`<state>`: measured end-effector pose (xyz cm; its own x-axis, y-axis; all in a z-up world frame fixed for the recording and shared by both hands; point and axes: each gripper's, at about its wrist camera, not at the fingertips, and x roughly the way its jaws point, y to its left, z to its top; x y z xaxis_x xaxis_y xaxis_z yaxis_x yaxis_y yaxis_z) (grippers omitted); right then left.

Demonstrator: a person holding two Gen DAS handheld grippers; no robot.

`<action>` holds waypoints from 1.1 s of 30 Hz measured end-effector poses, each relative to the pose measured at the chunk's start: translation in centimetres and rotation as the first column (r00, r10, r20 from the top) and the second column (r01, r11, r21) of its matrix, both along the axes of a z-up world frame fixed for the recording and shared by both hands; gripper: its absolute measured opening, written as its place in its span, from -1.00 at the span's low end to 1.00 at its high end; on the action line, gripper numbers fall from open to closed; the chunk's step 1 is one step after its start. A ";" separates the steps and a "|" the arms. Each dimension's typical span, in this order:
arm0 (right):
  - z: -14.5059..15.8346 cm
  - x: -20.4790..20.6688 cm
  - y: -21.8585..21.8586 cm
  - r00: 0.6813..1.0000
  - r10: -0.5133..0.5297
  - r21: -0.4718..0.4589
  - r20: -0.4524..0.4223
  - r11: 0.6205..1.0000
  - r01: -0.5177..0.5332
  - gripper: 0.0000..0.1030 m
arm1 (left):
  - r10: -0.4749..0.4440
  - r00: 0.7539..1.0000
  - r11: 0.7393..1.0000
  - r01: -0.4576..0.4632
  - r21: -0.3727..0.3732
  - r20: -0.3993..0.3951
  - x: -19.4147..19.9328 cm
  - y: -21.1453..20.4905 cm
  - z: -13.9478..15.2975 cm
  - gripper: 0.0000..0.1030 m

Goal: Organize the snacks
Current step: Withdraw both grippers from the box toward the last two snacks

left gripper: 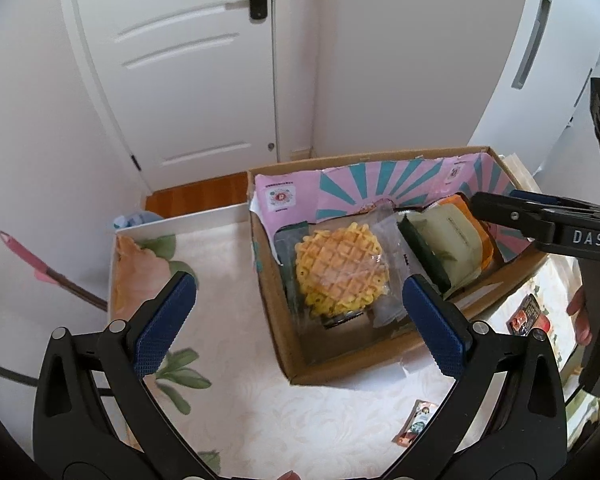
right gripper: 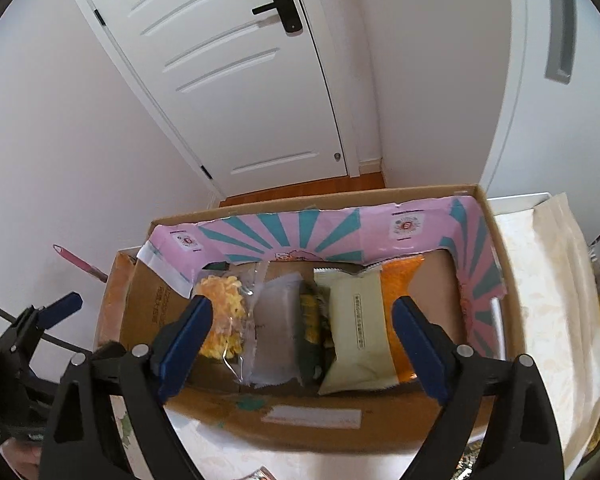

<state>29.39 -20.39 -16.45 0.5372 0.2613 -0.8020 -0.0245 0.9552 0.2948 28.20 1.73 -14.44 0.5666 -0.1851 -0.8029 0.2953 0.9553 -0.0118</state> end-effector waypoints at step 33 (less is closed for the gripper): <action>1.0 -16.8 -8.7 0.991 0.006 -0.230 0.135 0.973 0.026 1.00 | -0.157 0.985 0.987 0.155 -0.035 -0.065 -15.5 -5.8 -3.9 0.97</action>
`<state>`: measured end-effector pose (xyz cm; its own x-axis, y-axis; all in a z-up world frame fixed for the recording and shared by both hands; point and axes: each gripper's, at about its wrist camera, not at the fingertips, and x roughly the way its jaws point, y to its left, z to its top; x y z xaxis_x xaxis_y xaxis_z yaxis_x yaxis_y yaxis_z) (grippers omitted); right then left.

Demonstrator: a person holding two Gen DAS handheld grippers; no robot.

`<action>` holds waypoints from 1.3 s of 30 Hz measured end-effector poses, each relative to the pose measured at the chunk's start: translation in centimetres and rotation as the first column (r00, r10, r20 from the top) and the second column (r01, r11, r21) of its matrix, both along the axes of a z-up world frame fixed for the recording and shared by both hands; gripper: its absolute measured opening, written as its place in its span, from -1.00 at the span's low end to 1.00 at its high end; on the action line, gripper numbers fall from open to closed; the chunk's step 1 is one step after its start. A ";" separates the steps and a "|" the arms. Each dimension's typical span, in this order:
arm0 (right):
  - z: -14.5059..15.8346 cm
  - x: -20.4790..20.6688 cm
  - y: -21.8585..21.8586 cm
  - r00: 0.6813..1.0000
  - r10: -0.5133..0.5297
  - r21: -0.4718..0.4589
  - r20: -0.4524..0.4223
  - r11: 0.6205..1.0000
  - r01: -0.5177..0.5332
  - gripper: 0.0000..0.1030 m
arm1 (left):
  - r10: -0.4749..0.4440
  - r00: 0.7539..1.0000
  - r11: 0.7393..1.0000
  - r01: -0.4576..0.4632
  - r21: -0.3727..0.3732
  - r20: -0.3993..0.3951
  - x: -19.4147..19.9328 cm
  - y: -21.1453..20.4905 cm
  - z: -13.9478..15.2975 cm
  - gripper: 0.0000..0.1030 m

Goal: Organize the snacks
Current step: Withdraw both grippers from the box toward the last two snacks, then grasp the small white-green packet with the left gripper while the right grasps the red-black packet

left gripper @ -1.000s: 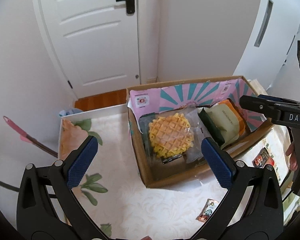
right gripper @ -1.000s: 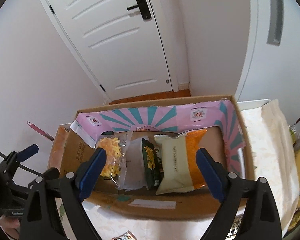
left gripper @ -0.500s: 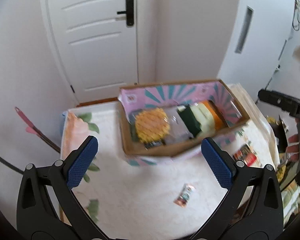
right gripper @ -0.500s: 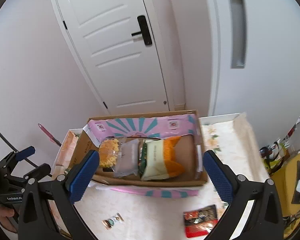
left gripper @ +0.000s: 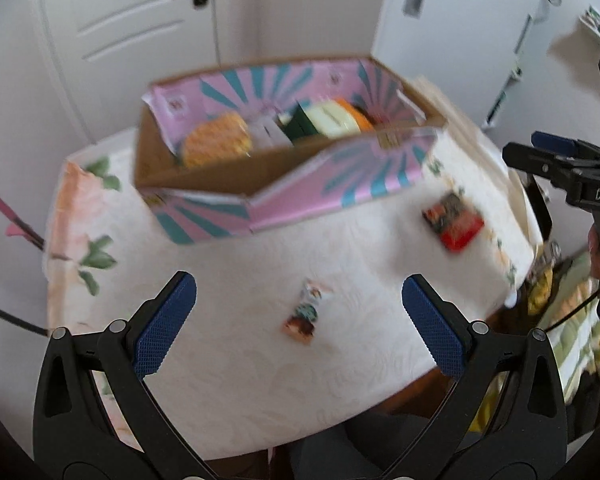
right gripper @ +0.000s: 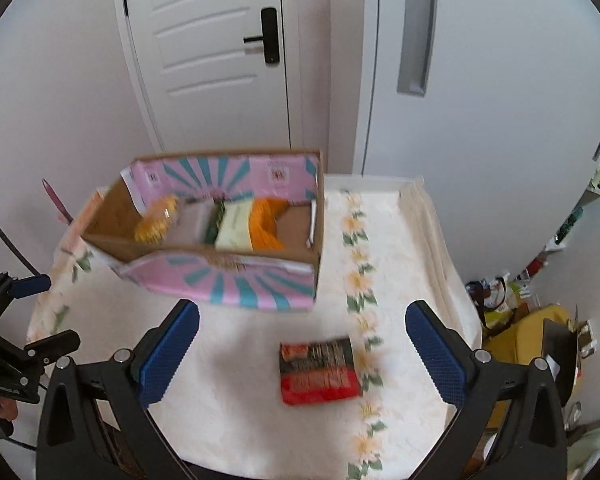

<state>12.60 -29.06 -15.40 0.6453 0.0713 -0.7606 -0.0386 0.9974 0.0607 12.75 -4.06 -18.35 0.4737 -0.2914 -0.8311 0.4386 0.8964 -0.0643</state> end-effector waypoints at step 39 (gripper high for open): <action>-11.5 -2.0 -1.6 0.985 -0.144 0.051 -0.098 0.988 0.149 1.00 | -0.242 0.965 0.964 0.252 0.091 -0.104 1.6 -3.2 -8.2 -0.63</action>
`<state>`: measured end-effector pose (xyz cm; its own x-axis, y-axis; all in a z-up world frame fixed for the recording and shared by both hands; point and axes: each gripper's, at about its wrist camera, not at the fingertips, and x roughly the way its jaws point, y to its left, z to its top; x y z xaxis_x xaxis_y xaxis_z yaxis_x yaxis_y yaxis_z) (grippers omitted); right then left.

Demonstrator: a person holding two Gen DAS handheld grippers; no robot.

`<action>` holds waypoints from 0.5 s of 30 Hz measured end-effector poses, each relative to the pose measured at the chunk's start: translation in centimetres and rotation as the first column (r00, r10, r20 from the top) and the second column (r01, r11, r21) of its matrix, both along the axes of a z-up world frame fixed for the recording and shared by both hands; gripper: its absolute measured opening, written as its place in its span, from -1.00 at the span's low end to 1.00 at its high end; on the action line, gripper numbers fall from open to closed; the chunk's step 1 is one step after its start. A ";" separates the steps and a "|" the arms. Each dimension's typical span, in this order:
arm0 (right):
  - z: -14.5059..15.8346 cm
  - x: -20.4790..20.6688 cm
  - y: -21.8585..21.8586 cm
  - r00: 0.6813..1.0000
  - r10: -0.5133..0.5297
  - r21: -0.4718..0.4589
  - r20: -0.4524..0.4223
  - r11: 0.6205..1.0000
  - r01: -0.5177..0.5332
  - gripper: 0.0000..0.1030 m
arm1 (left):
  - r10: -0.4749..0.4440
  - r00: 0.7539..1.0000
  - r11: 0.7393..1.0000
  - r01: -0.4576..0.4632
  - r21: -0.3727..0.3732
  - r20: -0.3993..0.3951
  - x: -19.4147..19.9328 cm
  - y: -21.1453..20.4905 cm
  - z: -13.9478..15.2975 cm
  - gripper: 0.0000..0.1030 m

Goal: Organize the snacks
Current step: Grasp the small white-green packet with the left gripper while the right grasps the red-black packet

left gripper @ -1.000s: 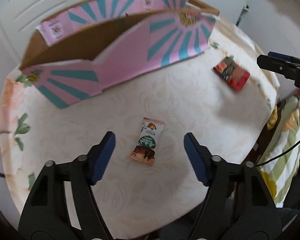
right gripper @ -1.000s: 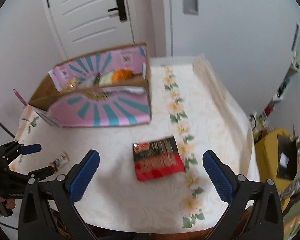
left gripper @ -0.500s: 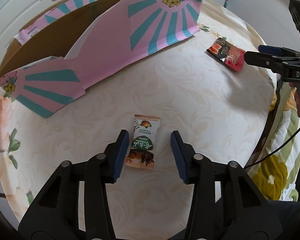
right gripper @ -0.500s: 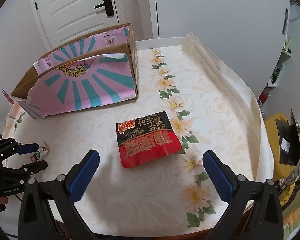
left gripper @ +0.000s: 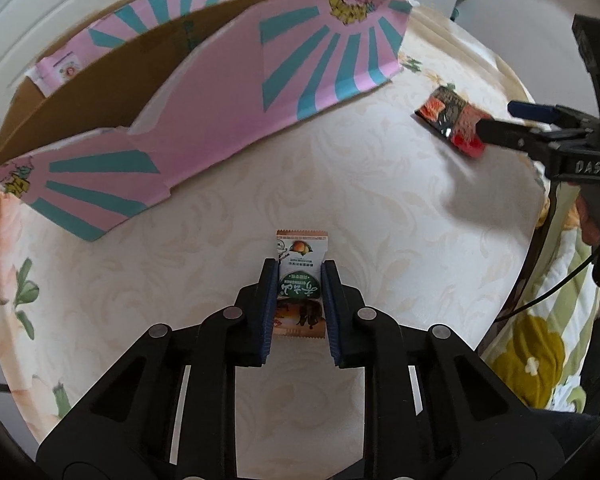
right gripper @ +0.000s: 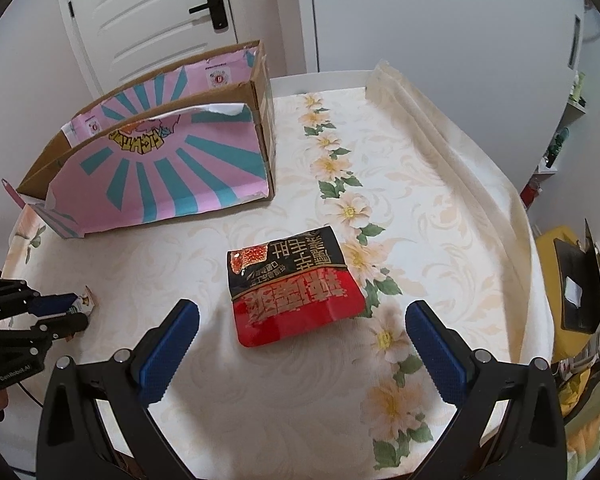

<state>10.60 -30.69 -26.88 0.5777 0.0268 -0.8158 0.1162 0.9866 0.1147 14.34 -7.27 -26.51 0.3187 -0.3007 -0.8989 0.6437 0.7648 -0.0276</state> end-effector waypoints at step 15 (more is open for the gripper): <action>-3.3 3.7 0.6 0.986 0.162 -0.085 -0.049 0.983 -0.165 0.97 | 0.083 0.997 0.995 -0.082 -0.058 0.011 0.8 -0.6 1.9 -0.63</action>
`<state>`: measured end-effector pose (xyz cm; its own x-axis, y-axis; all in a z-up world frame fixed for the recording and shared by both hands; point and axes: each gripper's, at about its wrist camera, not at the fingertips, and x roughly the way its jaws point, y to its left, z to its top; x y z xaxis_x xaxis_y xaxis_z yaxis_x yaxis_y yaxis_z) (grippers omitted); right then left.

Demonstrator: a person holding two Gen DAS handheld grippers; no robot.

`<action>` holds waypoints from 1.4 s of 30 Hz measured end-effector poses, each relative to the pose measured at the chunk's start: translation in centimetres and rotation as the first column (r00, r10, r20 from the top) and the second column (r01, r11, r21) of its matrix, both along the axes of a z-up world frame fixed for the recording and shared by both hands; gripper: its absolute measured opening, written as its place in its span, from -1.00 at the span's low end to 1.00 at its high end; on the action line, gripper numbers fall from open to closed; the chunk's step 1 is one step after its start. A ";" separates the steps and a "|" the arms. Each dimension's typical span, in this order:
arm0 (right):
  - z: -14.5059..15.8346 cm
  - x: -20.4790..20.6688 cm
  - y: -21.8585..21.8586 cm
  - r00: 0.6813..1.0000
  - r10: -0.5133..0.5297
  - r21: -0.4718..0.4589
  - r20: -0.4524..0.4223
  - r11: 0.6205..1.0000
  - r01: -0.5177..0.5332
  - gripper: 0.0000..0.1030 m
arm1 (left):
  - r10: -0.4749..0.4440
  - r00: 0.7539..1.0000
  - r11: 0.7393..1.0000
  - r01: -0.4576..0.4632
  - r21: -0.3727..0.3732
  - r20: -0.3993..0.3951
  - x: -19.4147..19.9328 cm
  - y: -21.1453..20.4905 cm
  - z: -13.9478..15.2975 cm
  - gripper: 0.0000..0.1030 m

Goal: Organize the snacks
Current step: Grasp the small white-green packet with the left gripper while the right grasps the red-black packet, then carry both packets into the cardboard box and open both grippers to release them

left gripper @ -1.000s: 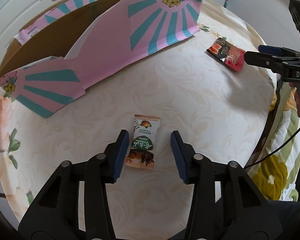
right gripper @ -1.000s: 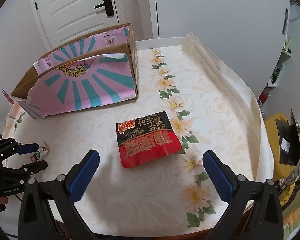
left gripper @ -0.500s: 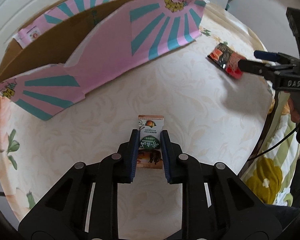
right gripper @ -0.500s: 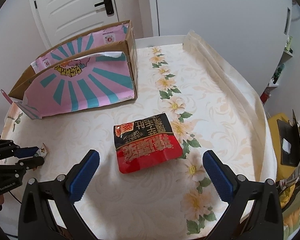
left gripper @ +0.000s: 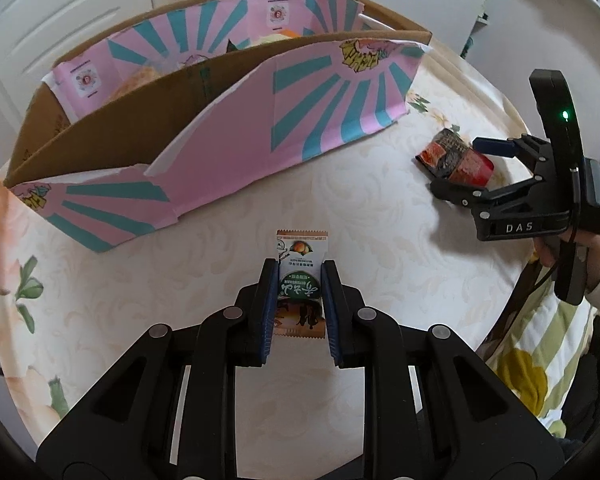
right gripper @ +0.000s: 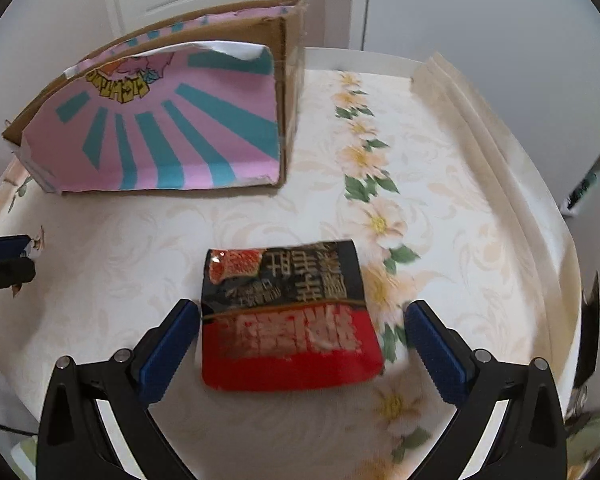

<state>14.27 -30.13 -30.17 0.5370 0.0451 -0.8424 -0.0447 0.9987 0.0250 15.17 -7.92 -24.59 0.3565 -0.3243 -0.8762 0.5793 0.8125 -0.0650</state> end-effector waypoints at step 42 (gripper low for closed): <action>18.2 4.6 1.9 0.973 0.085 0.074 0.214 0.992 -0.103 0.40 | 0.195 0.968 0.973 -0.171 -0.158 0.156 8.3 0.4 14.6 -0.63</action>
